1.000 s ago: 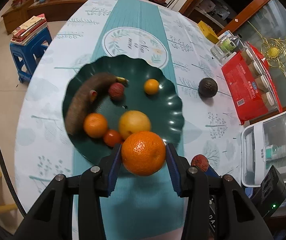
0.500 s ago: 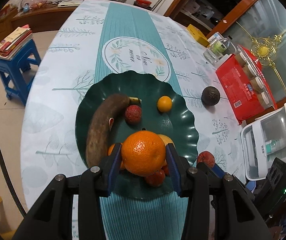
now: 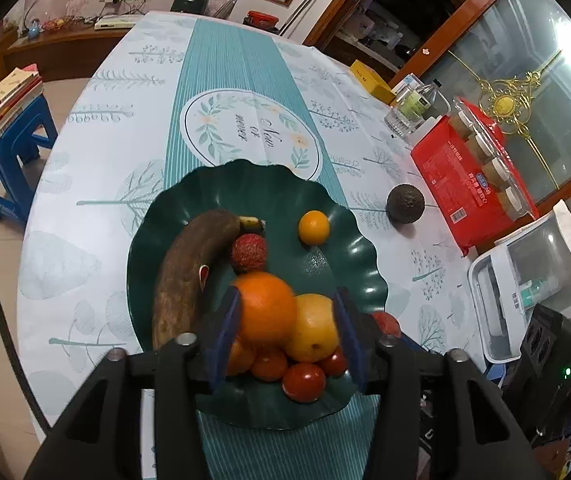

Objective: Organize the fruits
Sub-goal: 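Carry tangerine and lychee to the green plate and lower them onto it, then open both tools and withdraw them from the green plate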

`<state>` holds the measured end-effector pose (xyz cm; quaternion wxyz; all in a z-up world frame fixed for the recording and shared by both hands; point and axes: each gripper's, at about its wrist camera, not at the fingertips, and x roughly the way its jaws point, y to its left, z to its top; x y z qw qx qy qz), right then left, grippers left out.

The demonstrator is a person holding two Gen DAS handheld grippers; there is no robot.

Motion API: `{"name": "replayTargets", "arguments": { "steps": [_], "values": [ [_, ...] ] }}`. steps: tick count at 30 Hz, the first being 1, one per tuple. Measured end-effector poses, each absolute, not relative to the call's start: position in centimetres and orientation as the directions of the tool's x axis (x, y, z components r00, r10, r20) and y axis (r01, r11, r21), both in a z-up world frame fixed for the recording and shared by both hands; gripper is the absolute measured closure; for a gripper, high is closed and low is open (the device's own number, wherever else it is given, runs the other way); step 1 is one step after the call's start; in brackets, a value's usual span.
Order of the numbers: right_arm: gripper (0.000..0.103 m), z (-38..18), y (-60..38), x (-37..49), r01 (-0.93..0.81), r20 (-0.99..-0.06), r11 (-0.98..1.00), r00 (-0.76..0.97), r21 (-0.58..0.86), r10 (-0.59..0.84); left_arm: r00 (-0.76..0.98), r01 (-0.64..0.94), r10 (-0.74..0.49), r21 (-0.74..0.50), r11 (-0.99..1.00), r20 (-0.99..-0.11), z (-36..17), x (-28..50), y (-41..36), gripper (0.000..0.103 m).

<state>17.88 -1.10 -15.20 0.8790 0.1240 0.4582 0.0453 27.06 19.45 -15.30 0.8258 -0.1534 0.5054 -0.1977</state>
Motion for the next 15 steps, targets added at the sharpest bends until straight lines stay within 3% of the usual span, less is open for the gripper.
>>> {"name": "replayTargets", "arguments": {
  "steps": [1, 2, 6, 15],
  "values": [
    [0.072, -15.2, -1.2, 18.0, 0.037, -0.795, 0.965, 0.575, 0.261, 0.193, 0.414, 0.165, -0.468, -0.442, 0.882, -0.781, -15.2, 27.0, 19.5, 0.038],
    [0.071, -15.3, -1.2, 18.1, 0.039, -0.795, 0.963, 0.574, 0.267, 0.197, 0.415, 0.16, -0.465, -0.44, 0.884, -0.782, -15.1, 27.0, 19.5, 0.036],
    [0.059, -15.3, -1.7, 18.0, 0.054, -0.792, 0.952, 0.571, 0.3, 0.217, 0.399, 0.133, -0.45, -0.435, 0.891, -0.799, -15.1, 26.8, 19.6, 0.035],
    [0.056, -15.0, -3.5, 16.4, 0.048, -0.795, 0.943, 0.552, 0.329, 0.25, 0.363, 0.055, -0.372, -0.379, 0.924, -0.854, -14.6, 25.5, 18.2, 0.028]
  ]
}}
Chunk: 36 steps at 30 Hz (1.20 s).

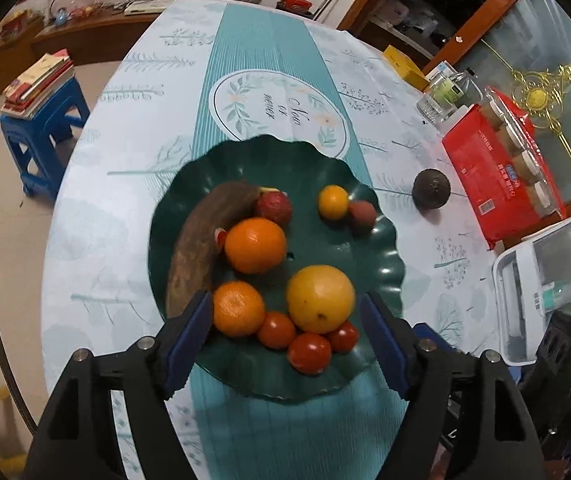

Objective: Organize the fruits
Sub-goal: 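Open both tools and withdraw them from the green plate, then move the right tool to the avocado and close it around it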

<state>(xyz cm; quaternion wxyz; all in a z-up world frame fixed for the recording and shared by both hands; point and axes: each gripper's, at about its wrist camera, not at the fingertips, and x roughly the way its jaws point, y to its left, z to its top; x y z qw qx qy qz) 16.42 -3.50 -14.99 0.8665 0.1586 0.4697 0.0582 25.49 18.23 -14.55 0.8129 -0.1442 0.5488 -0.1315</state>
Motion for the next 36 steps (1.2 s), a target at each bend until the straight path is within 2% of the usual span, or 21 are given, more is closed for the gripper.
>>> {"name": "replayTargets", "arguments": {
  "steps": [12, 16, 26, 36],
  "values": [
    [0.055, -13.9, -9.4, 14.2, 0.011, -0.808, 0.946, 0.524, 0.324, 0.27, 0.394, 0.005, -0.328, -0.354, 0.935, -0.859, -12.7, 23.8, 12.9, 0.027],
    [0.045, -13.5, -12.5, 13.8, 0.012, -0.805, 0.947, 0.53, 0.321, 0.266, 0.409, 0.0, -0.322, -0.353, 0.936, -0.854, -12.2, 23.6, 10.5, 0.027],
    [0.038, -12.8, -19.3, 14.9, 0.011, -0.804, 0.951, 0.537, 0.308, 0.254, 0.417, 0.0, -0.299, -0.329, 0.944, -0.858, -11.4, 23.3, 5.0, 0.027],
    [0.033, -11.3, -22.5, 20.4, -0.032, -0.787, 0.957, 0.561, 0.289, 0.257, 0.429, -0.056, -0.26, -0.313, 0.948, -0.865, -10.7, 23.4, 3.6, 0.023]
  ]
}}
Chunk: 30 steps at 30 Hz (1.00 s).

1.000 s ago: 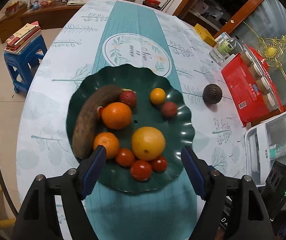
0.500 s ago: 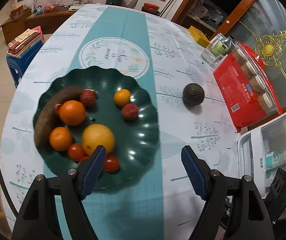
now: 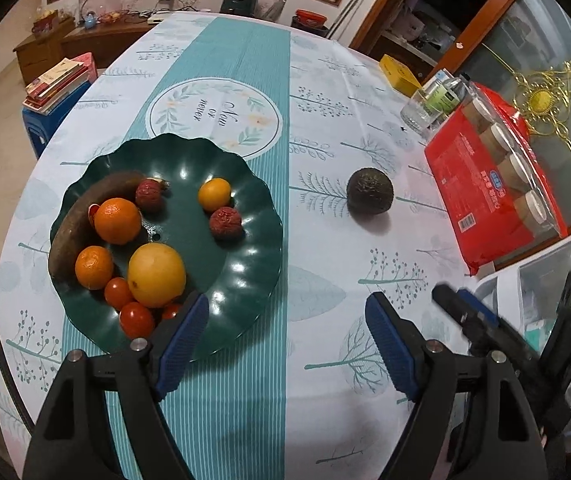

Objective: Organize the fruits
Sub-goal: 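Move the right tool to the avocado and close it around it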

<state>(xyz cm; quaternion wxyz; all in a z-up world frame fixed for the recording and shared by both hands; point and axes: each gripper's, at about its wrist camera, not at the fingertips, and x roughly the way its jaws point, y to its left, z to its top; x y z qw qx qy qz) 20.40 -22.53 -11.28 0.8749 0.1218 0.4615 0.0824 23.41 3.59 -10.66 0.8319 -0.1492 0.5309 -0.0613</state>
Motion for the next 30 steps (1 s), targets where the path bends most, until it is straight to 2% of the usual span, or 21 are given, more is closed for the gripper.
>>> {"name": "replayTargets", "arguments": {
  "steps": [10, 15, 30],
  "values": [
    [0.028, -12.1, -21.7, 27.4, -0.11, -0.775, 0.956, 0.564, 0.271, 0.285, 0.437, -0.144, -0.202, -0.29, 0.946, -0.876, -12.0, 23.8, 4.5, 0.023],
    [0.028, -14.3, -20.4, 30.4, -0.143, -0.792, 0.967, 0.555, 0.211, 0.255, 0.456, -0.15, -0.18, -0.275, 0.95, -0.871, -12.5, 23.3, 4.8, 0.023],
    [0.028, -18.5, -18.5, 33.0, -0.207, -0.784, 0.977, 0.597, 0.054, 0.17, 0.478, -0.241, -0.124, -0.266, 0.933, -0.869, -13.8, 21.2, 7.5, 0.023]
  ]
}}
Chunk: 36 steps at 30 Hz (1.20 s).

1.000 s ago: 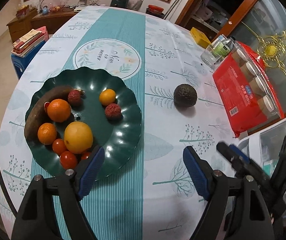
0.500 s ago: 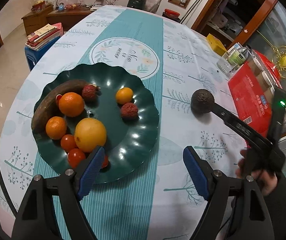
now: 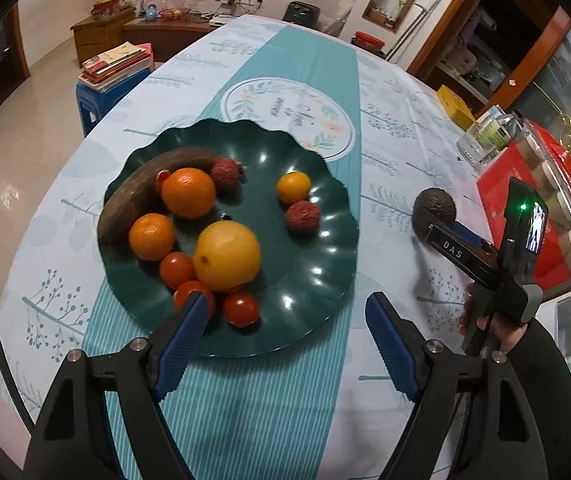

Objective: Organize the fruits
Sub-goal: 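Move the right tool to the avocado and close it around it, then lift the avocado with the right tool and carry it toward the plate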

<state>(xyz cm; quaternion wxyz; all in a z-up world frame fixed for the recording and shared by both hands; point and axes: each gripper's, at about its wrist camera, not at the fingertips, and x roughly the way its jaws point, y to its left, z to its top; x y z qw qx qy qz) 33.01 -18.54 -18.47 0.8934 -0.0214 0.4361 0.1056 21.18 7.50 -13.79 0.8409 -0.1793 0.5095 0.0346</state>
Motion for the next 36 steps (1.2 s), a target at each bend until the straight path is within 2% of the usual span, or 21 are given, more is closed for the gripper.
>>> {"name": "replayTargets", "arguments": {
  "steps": [9, 32, 35, 36],
  "values": [
    [0.031, -19.2, -18.2, 33.3, -0.195, -0.784, 0.98, 0.605, 0.024, 0.14, 0.436, -0.284, -0.106, -0.249, 0.926, -0.893, -14.7, 20.0, 9.1, 0.023],
    [0.036, -16.9, -15.9, 31.1, -0.231, -0.787, 0.973, 0.604, -0.019, 0.128, 0.477, -0.316, -0.09, -0.266, 0.911, -0.874, -13.7, 17.0, 11.9, 0.023],
    [0.04, -16.2, -15.5, 30.3, -0.238, -0.786, 0.971, 0.601, -0.002, 0.146, 0.483, -0.32, -0.085, -0.266, 0.909, -0.872, -13.5, 16.4, 12.4, 0.023],
    [0.045, -15.9, -15.4, 30.0, -0.239, -0.782, 0.971, 0.606, -0.003, 0.147, 0.486, -0.321, -0.084, -0.266, 0.909, -0.87, -13.3, 16.1, 12.6, 0.023]
  ]
}}
